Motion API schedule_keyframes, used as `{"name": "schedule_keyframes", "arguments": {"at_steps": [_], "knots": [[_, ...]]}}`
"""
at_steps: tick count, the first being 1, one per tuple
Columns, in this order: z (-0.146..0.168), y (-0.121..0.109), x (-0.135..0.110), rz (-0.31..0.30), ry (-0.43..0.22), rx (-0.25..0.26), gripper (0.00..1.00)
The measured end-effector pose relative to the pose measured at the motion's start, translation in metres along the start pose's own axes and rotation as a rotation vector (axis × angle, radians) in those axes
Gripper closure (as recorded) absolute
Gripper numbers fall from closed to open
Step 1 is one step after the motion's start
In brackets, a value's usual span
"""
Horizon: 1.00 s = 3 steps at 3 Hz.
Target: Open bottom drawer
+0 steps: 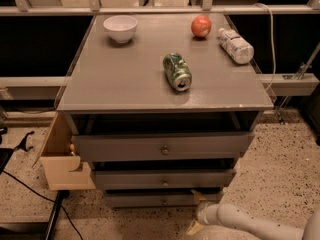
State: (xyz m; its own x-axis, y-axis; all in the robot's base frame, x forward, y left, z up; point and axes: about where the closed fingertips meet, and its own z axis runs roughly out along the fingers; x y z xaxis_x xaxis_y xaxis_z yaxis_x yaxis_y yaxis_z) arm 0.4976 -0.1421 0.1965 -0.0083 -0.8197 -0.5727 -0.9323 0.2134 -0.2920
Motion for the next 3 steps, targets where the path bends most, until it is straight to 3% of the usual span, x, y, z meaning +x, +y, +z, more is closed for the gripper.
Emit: {"name": "schedule_keyframes", "arguments": {"at_steps": [3], "knots": [[0.034,-0.029,0.024,0.011,0.07,-0.026,0.0]]}}
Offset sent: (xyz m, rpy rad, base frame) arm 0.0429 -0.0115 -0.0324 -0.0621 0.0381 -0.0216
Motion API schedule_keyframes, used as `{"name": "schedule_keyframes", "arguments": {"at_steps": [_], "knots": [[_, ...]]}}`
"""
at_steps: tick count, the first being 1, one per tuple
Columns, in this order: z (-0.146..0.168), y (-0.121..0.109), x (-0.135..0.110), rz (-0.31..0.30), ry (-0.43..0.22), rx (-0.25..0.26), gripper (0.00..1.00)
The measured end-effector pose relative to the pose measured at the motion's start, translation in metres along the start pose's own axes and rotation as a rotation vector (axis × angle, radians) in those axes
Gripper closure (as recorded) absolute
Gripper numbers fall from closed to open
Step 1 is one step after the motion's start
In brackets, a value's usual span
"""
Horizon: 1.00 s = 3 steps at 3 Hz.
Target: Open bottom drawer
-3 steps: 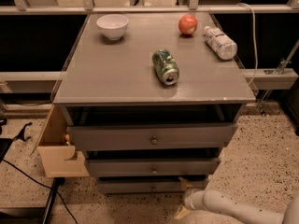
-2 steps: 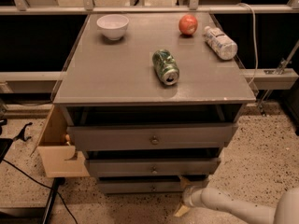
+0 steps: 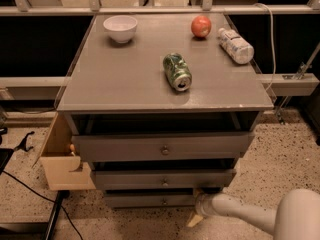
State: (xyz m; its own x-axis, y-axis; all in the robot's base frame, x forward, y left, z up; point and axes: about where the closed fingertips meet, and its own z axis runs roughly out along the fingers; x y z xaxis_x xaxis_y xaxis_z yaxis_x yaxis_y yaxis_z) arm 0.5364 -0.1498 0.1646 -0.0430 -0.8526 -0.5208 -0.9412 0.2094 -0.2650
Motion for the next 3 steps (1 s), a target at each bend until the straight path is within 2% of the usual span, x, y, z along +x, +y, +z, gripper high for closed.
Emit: {"name": "schedule_keyframes", "arguments": {"at_steps": [1,3], "knots": [[0.0068,-0.0076,0.0037,0.001,0.017,-0.01,0.0],[0.011,-0.0076,0.0095,0.031,0.062,-0.081,0.0]]}}
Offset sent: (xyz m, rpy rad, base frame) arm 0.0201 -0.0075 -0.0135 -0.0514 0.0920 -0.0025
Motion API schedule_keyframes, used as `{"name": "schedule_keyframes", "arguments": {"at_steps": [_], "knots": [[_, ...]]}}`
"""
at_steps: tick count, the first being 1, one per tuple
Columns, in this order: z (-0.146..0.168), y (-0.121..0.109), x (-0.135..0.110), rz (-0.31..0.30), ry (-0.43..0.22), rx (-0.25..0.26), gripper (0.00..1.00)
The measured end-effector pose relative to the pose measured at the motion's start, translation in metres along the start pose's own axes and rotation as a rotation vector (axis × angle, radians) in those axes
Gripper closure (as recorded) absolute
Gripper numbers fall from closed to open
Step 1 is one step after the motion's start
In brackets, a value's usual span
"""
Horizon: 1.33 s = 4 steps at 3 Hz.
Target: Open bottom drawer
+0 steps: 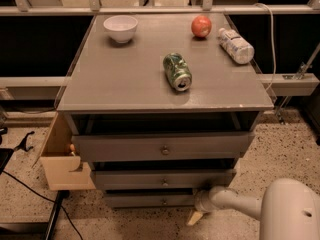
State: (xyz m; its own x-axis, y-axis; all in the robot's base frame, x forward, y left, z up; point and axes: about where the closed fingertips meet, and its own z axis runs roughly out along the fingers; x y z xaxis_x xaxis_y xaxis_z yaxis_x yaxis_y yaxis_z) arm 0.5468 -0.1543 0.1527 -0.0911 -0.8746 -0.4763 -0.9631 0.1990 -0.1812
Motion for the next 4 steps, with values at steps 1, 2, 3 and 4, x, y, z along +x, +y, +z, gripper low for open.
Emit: {"name": "schedule_keyframes", "arguments": {"at_steps": [1,2,3,4], "knots": [[-0.002,0.004,0.002,0.02,0.017,-0.037,0.0],[-0.005,0.009,0.004,0.045,0.034,-0.076,0.0],[-0.011,0.016,0.008,0.08,0.05,-0.126,0.0],[-0.014,0.02,0.01,0.095,0.057,-0.157,0.0]]}}
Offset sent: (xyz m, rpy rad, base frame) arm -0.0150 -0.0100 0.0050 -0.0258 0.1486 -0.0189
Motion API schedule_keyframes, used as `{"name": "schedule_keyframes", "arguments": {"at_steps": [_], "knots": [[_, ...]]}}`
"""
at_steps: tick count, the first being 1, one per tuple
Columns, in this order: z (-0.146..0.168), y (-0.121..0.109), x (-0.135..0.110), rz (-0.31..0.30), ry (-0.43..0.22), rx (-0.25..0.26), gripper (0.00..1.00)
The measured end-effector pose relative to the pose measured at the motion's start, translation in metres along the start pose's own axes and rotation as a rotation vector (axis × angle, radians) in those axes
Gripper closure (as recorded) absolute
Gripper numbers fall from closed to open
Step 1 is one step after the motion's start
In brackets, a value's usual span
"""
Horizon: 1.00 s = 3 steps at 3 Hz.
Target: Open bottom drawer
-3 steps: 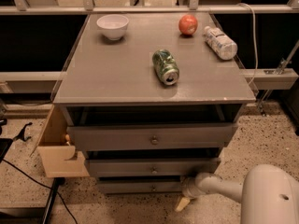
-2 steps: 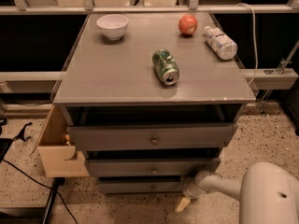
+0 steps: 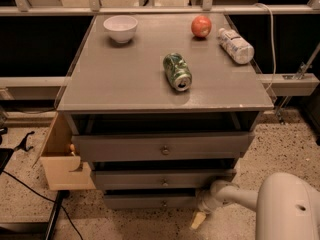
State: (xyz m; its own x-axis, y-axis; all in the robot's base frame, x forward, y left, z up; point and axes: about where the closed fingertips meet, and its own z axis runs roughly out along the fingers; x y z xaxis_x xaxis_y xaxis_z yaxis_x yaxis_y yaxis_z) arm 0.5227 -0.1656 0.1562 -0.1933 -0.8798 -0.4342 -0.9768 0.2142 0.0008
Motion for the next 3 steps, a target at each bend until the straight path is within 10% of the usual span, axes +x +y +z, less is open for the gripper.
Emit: {"name": "schedule_keyframes", "arguments": {"at_steps": [3], "knots": [[-0.014,0.02,0.014,0.052,0.012,-0.094,0.0]]}}
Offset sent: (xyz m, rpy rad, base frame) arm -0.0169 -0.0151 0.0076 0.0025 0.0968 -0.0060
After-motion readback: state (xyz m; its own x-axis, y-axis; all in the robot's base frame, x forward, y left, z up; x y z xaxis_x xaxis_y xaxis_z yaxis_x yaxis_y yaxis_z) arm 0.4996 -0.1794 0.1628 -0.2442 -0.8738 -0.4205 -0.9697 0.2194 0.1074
